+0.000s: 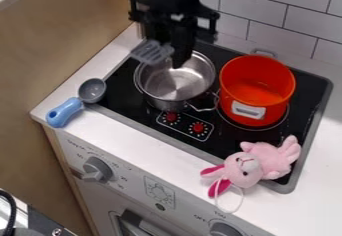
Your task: Moved the green spatula to the bottom middle of the burner
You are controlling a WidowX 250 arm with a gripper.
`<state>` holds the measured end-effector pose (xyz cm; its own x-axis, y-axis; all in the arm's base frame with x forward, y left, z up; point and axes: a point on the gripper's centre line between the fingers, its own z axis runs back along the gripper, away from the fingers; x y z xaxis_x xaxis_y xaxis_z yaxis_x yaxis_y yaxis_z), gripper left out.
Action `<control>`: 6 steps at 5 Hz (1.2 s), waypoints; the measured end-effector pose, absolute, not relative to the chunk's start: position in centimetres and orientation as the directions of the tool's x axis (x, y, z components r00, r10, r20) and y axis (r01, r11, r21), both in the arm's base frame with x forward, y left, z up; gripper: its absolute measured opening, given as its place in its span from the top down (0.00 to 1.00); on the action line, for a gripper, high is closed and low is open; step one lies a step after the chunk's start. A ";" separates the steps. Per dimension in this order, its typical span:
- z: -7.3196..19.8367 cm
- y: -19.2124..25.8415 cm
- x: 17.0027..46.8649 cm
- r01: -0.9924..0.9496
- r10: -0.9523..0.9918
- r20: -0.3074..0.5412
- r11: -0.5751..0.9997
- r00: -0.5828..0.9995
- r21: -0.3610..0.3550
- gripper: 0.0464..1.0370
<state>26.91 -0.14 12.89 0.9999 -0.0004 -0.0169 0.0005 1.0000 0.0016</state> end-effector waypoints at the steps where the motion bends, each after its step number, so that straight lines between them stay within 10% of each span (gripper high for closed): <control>1: 13.9 -0.9 25.9 -0.014 0.015 -0.036 1.000 0.999 0.017 0.73; 6: 8.1 -3.5 22.5 -0.020 0.015 0.095 0.998 0.995 0.053 0.73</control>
